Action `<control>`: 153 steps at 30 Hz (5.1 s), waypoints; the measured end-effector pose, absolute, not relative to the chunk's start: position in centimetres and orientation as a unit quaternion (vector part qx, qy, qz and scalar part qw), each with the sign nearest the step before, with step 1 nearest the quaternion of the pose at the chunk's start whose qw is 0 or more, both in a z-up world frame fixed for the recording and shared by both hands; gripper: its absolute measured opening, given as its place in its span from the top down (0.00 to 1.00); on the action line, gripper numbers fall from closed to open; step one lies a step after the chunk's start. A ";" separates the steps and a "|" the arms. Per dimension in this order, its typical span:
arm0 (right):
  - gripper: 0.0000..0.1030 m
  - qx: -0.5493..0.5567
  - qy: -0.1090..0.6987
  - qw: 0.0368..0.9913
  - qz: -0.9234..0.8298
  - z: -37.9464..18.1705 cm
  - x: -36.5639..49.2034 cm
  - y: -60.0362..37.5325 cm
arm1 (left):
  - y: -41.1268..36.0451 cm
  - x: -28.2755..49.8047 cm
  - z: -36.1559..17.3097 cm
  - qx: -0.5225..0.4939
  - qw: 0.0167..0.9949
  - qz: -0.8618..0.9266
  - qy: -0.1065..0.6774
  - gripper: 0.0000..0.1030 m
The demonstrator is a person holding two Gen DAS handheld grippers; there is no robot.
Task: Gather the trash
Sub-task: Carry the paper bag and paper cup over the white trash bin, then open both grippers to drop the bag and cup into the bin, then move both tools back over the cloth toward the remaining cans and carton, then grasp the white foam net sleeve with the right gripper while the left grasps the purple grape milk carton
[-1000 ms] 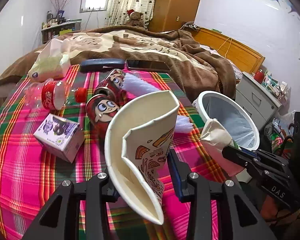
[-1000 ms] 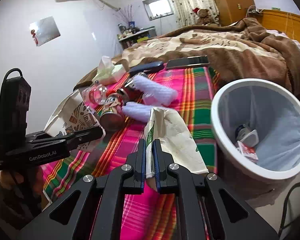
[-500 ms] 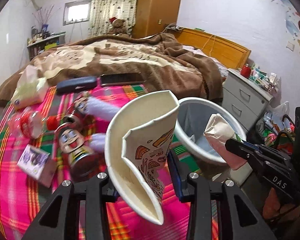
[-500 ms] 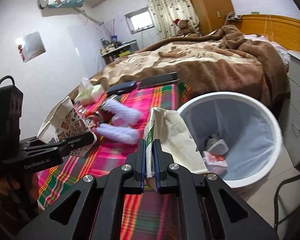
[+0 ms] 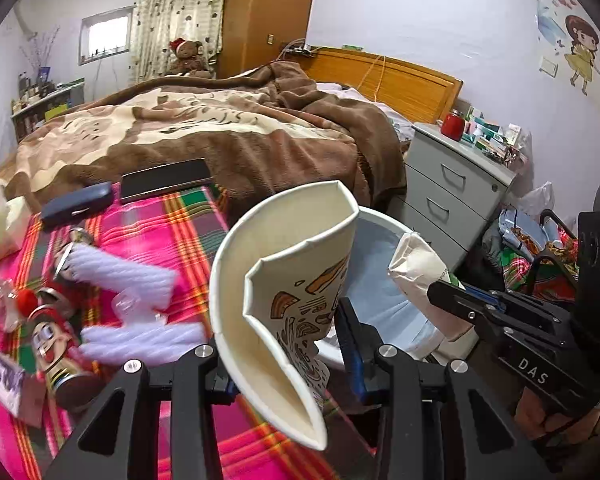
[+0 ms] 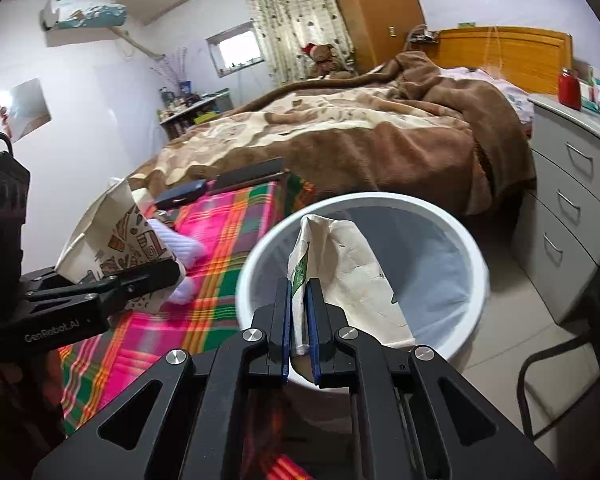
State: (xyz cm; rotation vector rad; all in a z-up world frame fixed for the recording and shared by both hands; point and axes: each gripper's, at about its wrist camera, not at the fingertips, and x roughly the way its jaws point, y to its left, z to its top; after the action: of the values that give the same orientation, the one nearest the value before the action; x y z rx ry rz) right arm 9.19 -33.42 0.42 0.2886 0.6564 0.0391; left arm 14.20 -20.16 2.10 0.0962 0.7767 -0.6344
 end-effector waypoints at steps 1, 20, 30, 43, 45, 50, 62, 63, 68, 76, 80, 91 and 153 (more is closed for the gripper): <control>0.93 0.141 0.325 0.935 0.013 0.2 9.4 -33.8 | -20.6 14.4 2.0 0.047 0.874 -0.307 0.373 0.61; 0.91 0.129 0.380 0.915 -0.022 -2.3 11.6 -36.8 | -26.1 17.8 -0.5 0.045 0.850 -0.332 0.407 0.47; 0.53 0.119 0.369 0.921 -0.034 -1.7 10.7 -36.7 | -25.5 17.5 -0.4 0.039 0.853 -0.324 0.407 0.41; 0.53 0.126 0.355 0.926 -0.019 -0.7 9.5 -34.4 | -21.6 15.3 0.9 0.038 0.873 -0.289 0.390 0.41; 0.53 0.123 0.352 0.928 -0.017 -0.5 9.4 -33.9 | -20.6 14.8 1.1 0.034 0.876 -0.284 0.388 0.41; 0.53 0.117 0.349 0.930 -0.006 -0.1 9.2 -32.2 | -18.4 14.0 1.6 0.025 0.884 -0.270 0.380 0.41; 0.53 0.111 0.346 0.931 0.028 0.1 9.4 -27.7 | -11.8 12.6 1.7 0.012 0.903 -0.217 0.370 0.40; 0.53 0.111 0.346 0.931 0.030 0.2 9.3 -27.4 | -11.1 12.5 1.7 0.010 0.905 -0.211 0.369 0.40; 0.53 0.100 0.350 0.930 0.051 0.1 9.8 -25.2 | -7.3 12.6 1.2 -0.006 0.912 -0.175 0.372 0.40; 0.51 0.083 0.353 0.928 0.086 -0.1 11.0 -22.1 | -1.3 12.9 0.4 -0.032 0.917 -0.118 0.379 0.39; 0.51 0.065 0.362 0.925 0.101 -0.3 11.8 -20.8 | 1.0 13.1 -0.4 -0.039 0.916 -0.095 0.388 0.39; 0.51 0.003 0.368 0.918 0.148 -0.5 14.9 -17.9 | 3.8 14.8 -3.3 -0.048 0.902 -0.068 0.423 0.39; 0.53 -0.051 0.409 0.892 0.187 -2.4 17.7 -16.8 | 8.0 22.0 -5.8 -0.098 0.893 0.003 0.440 0.41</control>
State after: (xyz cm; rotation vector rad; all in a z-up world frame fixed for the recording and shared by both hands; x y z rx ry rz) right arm 17.74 -16.81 -2.38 -0.1053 0.8481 0.3889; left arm 22.00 8.00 -5.81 -0.2028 0.9125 0.0056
